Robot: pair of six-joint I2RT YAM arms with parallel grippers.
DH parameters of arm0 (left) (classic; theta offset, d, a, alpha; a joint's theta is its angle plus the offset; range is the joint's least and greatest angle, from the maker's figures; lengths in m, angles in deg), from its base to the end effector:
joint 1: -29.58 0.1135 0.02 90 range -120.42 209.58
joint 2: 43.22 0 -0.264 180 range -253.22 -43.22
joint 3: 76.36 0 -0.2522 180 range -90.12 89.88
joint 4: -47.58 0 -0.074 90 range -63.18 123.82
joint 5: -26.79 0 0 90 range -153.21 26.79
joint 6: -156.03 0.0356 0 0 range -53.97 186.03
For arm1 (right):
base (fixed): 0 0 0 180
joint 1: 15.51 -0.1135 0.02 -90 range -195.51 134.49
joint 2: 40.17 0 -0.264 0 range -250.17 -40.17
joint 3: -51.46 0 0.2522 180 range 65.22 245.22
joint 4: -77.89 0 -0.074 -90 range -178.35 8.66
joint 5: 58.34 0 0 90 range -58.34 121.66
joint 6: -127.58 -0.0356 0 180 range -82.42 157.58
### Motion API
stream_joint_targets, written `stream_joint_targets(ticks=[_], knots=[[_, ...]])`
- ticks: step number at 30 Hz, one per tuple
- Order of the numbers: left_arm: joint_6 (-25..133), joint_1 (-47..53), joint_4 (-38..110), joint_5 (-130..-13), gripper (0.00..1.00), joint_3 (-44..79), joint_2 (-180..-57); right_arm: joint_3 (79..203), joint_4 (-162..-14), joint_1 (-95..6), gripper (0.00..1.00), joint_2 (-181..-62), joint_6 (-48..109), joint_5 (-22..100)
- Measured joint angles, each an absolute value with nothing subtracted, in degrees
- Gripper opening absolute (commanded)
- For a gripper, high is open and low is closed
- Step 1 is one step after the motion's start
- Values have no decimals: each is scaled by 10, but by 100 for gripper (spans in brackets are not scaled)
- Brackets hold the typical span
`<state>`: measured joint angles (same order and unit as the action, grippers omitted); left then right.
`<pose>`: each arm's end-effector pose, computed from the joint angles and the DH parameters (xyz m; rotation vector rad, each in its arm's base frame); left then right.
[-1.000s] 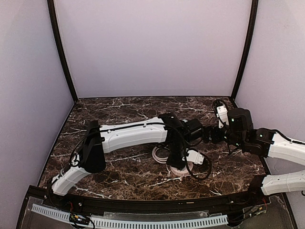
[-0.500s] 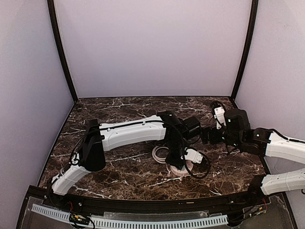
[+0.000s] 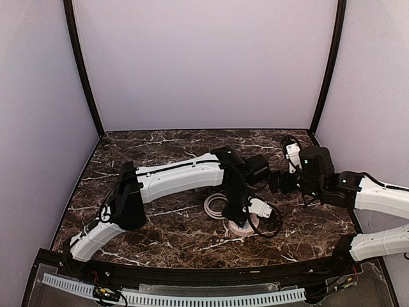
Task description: Insert the plug
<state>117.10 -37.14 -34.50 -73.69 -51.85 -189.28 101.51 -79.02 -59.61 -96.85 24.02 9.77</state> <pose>0.1997 -0.4805 0.1982 2.4606 1.4381 -0.3181 0.1661 0.1425 0.2519 -0.3169 2.0318 0.2259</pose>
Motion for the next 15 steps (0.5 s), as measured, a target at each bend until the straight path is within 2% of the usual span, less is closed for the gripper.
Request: stream_joint_targets(ticks=[15], knots=[[1167, -370, -367, -739, 1, -563, -1927, 1015, -793, -592, 99, -983, 244, 98]])
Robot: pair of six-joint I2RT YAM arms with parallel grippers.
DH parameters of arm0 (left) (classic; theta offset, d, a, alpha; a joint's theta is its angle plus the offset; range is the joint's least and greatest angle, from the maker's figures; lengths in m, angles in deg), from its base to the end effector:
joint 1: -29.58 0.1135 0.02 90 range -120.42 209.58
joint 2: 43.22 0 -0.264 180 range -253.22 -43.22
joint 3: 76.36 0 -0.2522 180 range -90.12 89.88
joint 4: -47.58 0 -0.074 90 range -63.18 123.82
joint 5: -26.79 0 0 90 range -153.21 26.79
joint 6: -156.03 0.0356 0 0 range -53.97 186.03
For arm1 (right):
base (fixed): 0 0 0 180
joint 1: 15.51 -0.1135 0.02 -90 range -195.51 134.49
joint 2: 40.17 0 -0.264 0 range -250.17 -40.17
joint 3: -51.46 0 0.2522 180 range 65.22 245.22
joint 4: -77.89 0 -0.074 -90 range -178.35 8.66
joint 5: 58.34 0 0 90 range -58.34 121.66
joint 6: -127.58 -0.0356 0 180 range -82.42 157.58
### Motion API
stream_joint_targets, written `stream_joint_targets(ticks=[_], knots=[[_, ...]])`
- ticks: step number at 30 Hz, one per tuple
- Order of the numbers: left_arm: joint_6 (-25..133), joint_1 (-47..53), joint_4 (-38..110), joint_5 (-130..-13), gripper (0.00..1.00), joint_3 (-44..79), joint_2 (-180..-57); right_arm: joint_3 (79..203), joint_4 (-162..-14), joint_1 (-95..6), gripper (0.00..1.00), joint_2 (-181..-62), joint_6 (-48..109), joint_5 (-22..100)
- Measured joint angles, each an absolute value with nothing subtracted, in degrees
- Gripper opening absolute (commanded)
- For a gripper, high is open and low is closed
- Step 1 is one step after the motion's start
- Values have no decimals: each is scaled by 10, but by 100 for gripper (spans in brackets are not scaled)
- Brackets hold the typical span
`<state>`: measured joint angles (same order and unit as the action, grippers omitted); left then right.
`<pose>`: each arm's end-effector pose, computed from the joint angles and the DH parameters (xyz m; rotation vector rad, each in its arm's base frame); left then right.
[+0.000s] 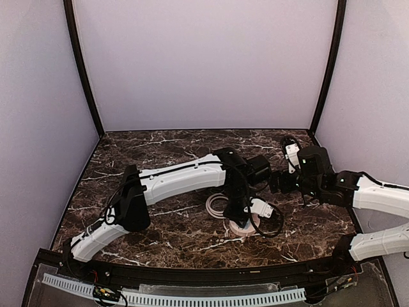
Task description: Insert the plug
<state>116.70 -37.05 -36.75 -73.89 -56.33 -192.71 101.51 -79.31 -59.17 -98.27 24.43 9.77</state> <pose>0.2025 -0.4852 0.1887 2.4718 1.4613 -0.3223 0.1698 0.1437 0.2474 -0.3240 2.0476 0.2058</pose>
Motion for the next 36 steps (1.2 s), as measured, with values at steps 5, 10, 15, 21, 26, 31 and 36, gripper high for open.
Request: stream_joint_targets(ticks=[5, 10, 15, 21, 26, 31, 36], knots=[[1167, -370, -370, -740, 1, -564, -1931, 1015, -793, -590, 99, -984, 245, 98], [1167, -370, -370, -741, 3, -564, -1930, 1015, -794, -590, 99, -986, 246, 98], [1163, -371, -366, -738, 30, -563, -1924, 1015, -794, -590, 99, -986, 246, 98], [1141, -370, -329, -755, 51, -531, -1920, 1015, -794, -588, 99, -986, 247, 96], [1129, -372, -286, -761, 76, -467, -1887, 1014, -794, -588, 99, -983, 248, 103], [1119, -375, -260, -758, 96, -443, -1876, 1014, -794, -588, 99, -978, 248, 106], [1113, -376, -244, -757, 99, -438, -1875, 1013, -795, -588, 99, -976, 248, 107]])
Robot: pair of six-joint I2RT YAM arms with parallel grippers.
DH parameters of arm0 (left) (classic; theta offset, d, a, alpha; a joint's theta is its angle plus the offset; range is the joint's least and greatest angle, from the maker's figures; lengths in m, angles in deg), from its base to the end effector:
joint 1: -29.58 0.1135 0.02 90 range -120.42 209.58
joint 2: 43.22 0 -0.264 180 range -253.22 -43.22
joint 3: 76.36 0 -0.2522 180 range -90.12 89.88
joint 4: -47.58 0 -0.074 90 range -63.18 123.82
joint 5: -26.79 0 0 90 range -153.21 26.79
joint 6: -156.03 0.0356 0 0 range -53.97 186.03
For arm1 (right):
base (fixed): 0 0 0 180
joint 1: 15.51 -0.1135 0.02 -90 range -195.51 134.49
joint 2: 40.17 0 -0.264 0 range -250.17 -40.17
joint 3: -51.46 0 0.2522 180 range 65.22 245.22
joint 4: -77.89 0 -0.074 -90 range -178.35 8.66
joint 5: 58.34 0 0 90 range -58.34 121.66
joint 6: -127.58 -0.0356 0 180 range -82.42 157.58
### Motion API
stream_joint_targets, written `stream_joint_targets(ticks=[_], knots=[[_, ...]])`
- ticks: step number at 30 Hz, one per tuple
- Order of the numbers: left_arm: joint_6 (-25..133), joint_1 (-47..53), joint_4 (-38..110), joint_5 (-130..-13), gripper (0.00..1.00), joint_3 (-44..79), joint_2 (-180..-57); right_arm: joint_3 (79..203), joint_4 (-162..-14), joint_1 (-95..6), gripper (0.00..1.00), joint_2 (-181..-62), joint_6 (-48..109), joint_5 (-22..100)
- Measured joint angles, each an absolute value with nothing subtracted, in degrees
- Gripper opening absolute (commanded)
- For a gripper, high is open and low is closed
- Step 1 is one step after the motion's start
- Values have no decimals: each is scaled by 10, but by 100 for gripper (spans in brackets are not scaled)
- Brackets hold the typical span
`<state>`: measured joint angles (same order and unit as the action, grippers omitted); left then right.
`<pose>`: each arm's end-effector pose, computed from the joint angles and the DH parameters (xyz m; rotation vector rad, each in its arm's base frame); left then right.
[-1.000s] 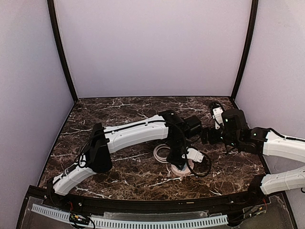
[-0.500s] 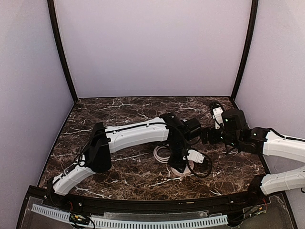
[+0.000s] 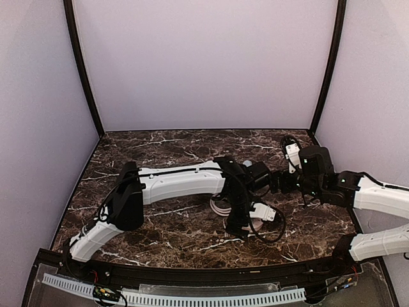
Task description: Insert the plug
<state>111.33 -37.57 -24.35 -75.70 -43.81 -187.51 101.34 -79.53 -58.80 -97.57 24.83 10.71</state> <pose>0.1970 -0.4873 0.1801 2.3528 1.5047 -0.3992 0.1693 0.1420 0.2491 -0.3299 2.0390 0.2207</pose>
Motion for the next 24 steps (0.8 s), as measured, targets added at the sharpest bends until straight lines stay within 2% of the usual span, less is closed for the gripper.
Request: stream_joint_targets(ticks=[15, 24], knots=[[1088, -361, -235, -781, 99, -404, -1852, 1011, -796, -588, 99, -965, 248, 109], [1071, -326, -246, -808, 99, -329, -1782, 1011, -797, -588, 99, -965, 248, 109]])
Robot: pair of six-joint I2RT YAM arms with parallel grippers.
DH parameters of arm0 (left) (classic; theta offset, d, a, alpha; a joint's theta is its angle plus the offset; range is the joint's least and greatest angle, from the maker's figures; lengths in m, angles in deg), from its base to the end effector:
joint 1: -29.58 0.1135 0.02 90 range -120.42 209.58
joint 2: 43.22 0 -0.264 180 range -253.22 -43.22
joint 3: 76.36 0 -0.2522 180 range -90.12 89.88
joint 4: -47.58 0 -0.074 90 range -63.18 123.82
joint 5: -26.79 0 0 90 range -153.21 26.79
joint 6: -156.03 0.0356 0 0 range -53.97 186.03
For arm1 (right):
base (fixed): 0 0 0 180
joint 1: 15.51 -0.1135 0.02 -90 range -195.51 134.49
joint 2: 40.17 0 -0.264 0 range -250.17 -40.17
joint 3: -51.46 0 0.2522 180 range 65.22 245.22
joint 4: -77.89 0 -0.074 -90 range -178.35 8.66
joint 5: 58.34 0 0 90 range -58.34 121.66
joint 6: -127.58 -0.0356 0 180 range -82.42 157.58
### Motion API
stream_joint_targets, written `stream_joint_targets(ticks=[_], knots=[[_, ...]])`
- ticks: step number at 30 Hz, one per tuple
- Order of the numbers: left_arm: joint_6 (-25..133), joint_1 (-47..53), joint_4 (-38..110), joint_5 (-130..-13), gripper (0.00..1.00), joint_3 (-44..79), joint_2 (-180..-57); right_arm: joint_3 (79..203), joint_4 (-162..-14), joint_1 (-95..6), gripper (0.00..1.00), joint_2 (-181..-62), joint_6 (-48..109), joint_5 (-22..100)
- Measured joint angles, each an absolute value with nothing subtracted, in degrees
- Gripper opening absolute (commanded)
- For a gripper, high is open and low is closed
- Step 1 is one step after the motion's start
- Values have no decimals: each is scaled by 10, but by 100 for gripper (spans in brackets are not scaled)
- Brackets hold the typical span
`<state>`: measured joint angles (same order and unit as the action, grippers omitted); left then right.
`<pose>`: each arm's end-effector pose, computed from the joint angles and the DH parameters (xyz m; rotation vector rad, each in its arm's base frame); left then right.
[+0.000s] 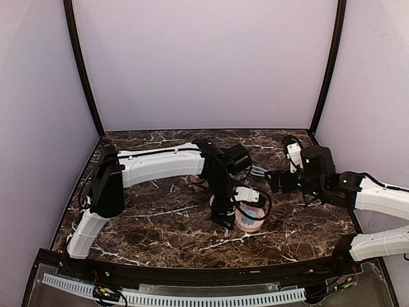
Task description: Insert the plug
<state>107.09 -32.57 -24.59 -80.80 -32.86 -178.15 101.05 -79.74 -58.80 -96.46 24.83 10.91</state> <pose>0.2215 -0.4422 0.2055 2.2569 1.6933 -0.5172 0.1671 0.1401 0.2516 -0.3251 2.0246 0.2339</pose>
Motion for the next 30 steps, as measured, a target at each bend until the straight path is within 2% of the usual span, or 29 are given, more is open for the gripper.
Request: stream_joint_targets(ticks=[9, 18, 26, 30], knots=[[1056, -302, -222, -842, 99, -258, -1685, 1011, -798, -588, 99, -968, 248, 108], [983, -223, -94, -859, 99, -81, -1532, 1018, -793, -588, 99, -981, 248, 102], [884, -160, 48, -812, 99, 87, -1407, 1055, -792, -588, 99, -1006, 247, 90], [830, -113, 128, -747, 99, 176, -1338, 1086, -789, -583, 99, -1036, 243, 86]])
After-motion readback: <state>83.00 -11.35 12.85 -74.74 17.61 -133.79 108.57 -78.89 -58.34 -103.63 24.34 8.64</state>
